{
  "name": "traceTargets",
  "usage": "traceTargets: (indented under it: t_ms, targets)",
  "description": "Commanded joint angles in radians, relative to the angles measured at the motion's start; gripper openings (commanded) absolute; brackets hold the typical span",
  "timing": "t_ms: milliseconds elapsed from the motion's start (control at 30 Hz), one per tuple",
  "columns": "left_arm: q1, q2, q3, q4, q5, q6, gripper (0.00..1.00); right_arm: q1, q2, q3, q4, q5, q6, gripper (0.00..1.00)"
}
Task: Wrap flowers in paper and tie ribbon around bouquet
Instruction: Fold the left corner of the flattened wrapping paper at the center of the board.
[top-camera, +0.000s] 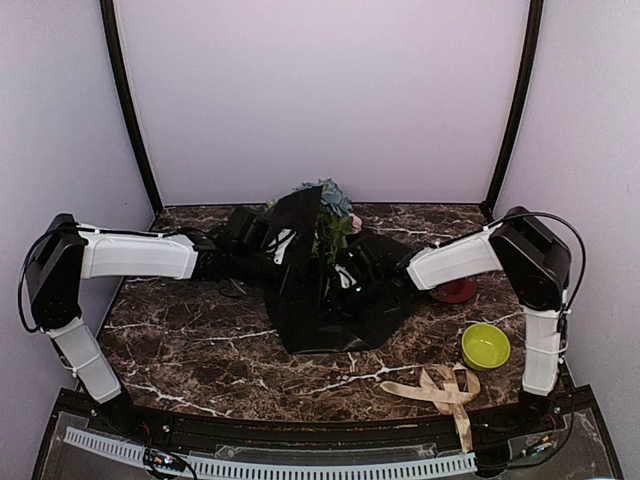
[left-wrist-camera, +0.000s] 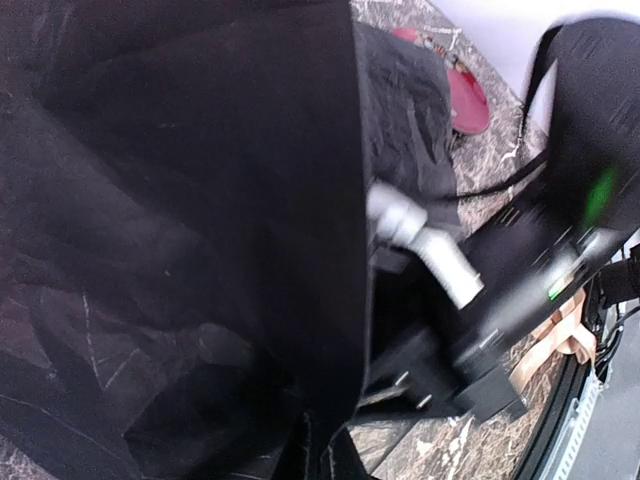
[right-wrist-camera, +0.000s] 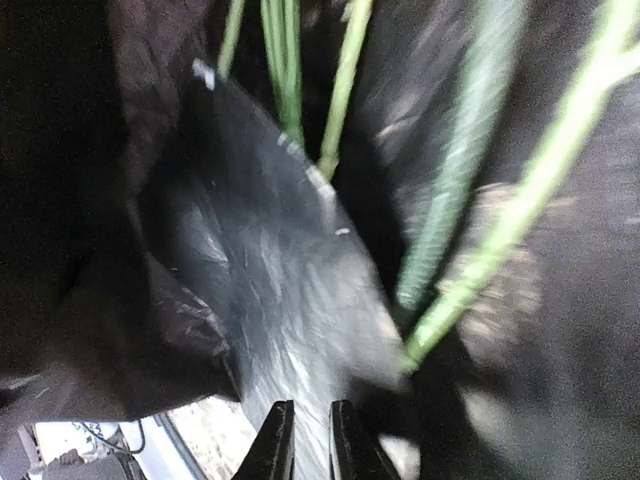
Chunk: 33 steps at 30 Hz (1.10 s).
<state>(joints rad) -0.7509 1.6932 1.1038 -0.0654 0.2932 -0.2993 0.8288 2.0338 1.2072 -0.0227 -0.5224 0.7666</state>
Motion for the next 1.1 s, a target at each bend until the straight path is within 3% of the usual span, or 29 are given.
traceTargets:
  t_ms: [0,133,300,500,733,933,1067]
  targets:
    - [-0.009,0.012,0.032,-0.043,-0.008,0.027,0.0,-0.057,-0.146,-0.019,0.05,0.049,0.007,0.15]
    - [-0.012,0.022,0.04,-0.052,-0.012,0.037,0.0,-0.081,-0.21,0.017,0.068,0.089,-0.01,0.25]
    - [-0.014,0.03,0.048,-0.056,-0.012,0.039,0.0,-0.084,-0.176,0.116,0.097,0.105,-0.006,0.52]
    - [-0.016,0.033,0.047,-0.05,-0.012,0.036,0.0,-0.083,-0.108,0.155,0.192,0.091,0.054,0.57]
    - [-0.016,0.033,0.046,-0.043,-0.009,0.027,0.0,-0.072,-0.051,0.197,0.214,0.024,0.072,0.38]
    - [-0.016,0.029,0.039,-0.042,-0.011,0.027,0.0,-0.063,-0.028,0.212,0.2,-0.004,0.056,0.01]
    - [-0.02,0.009,0.043,-0.04,0.001,0.042,0.01,-0.07,-0.035,0.22,0.171,0.013,0.03,0.0]
